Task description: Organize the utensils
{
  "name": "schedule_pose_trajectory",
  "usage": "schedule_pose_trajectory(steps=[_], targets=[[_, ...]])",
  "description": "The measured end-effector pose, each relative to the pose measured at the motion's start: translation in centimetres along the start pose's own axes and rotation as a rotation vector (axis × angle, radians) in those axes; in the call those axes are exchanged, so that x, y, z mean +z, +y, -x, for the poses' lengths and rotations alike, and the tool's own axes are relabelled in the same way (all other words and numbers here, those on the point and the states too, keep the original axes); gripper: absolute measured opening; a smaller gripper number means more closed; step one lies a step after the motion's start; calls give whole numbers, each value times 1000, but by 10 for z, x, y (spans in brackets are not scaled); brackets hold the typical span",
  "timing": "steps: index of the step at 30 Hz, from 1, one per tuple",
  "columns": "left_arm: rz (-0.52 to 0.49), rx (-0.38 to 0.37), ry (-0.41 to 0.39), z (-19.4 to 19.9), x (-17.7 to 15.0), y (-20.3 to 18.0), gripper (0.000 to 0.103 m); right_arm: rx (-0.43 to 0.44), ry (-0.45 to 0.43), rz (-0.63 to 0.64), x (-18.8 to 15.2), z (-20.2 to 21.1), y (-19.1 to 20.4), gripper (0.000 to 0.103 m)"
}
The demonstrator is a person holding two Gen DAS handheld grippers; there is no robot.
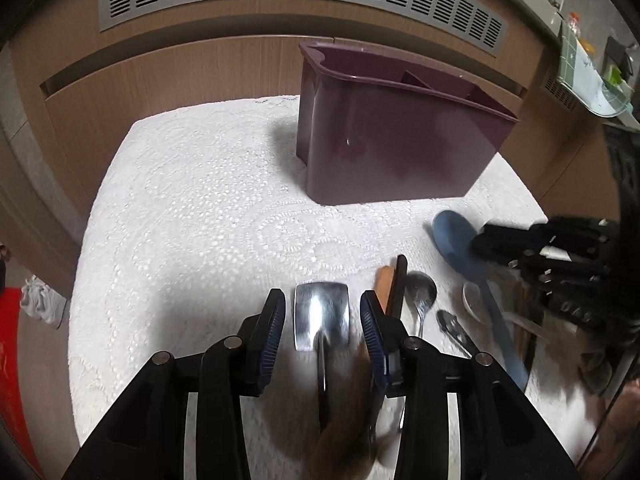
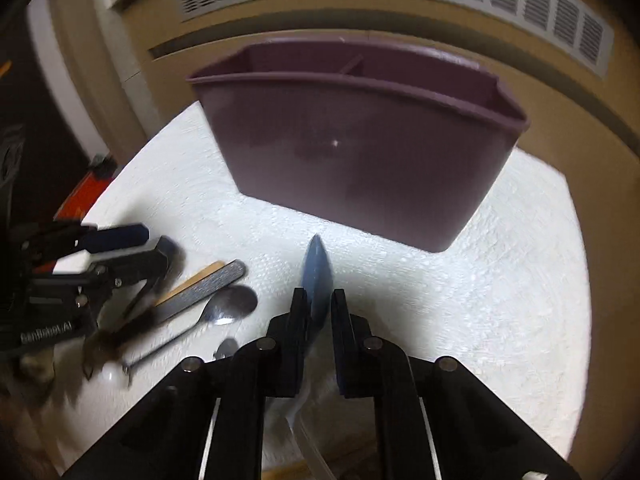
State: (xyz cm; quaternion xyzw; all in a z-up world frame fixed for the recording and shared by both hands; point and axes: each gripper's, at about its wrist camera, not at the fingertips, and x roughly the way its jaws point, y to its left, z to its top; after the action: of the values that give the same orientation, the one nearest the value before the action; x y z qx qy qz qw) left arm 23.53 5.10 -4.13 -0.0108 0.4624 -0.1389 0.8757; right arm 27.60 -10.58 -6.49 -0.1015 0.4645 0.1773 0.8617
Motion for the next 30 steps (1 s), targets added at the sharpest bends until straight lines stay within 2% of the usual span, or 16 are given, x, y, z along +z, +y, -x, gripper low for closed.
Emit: schedule_pose_trajectory(steps=[1,3,5,7,10,12,14,15,16,18,20,22,25,27,28,30], targets=[[1,1,-2,3,-2,2,41,-26,-21,14,-1,8,-1,36],[10,5,-9,7,-5,1,41,-67,-48,9,-5,22,-5,52],[22,10,-16,12,-10,6,42,-91,-56,-20,-9,30,-9,53],[30,23,-18,14,-13,7,49,-108,-51,-26,-9,31,-5,53],[19,47,-22,16,-14,2,50,-118,-6,-70,-7,24,8,53],[20,50,-14,17,-14,1,51,-94,41,-159,-5,8,10,51],[14,48,-1,17,-15,-1,51,-85,68,-229,-2,-6,8,41],[11,48,8,16,-14,-2,51,-95,66,-220,-1,-11,11,17],[8,43,18,15,-14,-3,51,-110,70,-176,1,-16,16,8],[-2,21,40,11,-11,-7,51,-142,43,-102,-1,-11,24,5],[-17,45,54,2,-5,-11,51,-128,28,-77,-5,0,20,4],[-22,66,67,-7,3,-13,51,-128,5,-83,-11,13,12,4],[-8,50,131,-24,9,-15,51,-111,-27,-107,-22,32,-4,5],[-7,50,130,-26,13,-18,50,-76,-45,-118,-28,43,-13,5],[-11,46,131,-28,15,-19,49,-64,-56,-121,-30,47,-15,5],[-3,50,115,-29,16,-18,33,-55,-85,-122,-33,54,-19,5]])
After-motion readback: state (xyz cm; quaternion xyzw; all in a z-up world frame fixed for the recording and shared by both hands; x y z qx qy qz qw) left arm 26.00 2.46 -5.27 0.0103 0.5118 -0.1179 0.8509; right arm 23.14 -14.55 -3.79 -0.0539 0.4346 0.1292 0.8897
